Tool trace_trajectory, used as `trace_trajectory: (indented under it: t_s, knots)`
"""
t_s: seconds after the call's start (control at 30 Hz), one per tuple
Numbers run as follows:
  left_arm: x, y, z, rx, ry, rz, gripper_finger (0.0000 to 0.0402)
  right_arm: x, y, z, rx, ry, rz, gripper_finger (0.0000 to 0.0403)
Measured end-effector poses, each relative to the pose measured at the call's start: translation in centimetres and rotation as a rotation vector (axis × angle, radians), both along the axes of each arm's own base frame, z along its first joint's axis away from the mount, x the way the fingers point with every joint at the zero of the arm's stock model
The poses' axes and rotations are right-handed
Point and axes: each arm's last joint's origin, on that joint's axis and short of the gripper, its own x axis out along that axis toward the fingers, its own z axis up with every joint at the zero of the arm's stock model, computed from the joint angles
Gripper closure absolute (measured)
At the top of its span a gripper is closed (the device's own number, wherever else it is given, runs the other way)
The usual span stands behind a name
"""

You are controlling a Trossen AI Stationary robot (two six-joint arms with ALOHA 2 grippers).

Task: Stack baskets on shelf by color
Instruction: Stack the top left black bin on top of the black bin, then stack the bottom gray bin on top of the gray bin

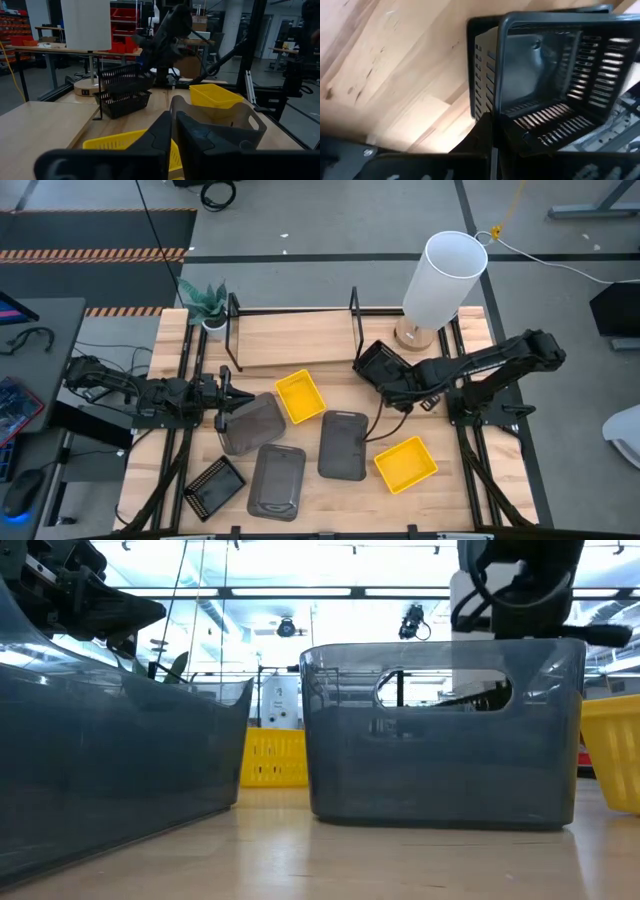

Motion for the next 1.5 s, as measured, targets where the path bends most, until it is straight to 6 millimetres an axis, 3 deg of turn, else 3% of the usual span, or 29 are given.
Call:
trace_trajectory:
  t_s: [0.2, 0.7, 1.07, 1.23, 1.5]
  knots:
    - [0.0, 0.0, 0.0, 0.000, 0.000, -0.001, 0.0364, 0.1, -0.8, -0.7, 0.006, -0.008, -0.018, 0.0386]
    - [0.0, 0.0, 0.0, 0.000, 0.000, -0.001, 0.0364, -0.5, -0.9, -1.9, 0.055, 0.009, -0.080, 0.0316]
    - [0.0, 0.0, 0.0, 0.000, 0.000, 0.000, 0.0374, -0.5, -0.1, -1.8, 0.063, -0.026, -0.110, 0.0307]
    - [0.0, 0.0, 0.0, 0.000, 0.000, 0.000, 0.0369, 0.1, 0.8, -0.6, 0.084, -0.119, -0.175, 0.0306]
    - [0.0, 0.0, 0.0, 0.000, 0.000, 0.000, 0.0365, 2.0, 2.5, 3.2, 0.174, -0.363, -0.279, 0.0306]
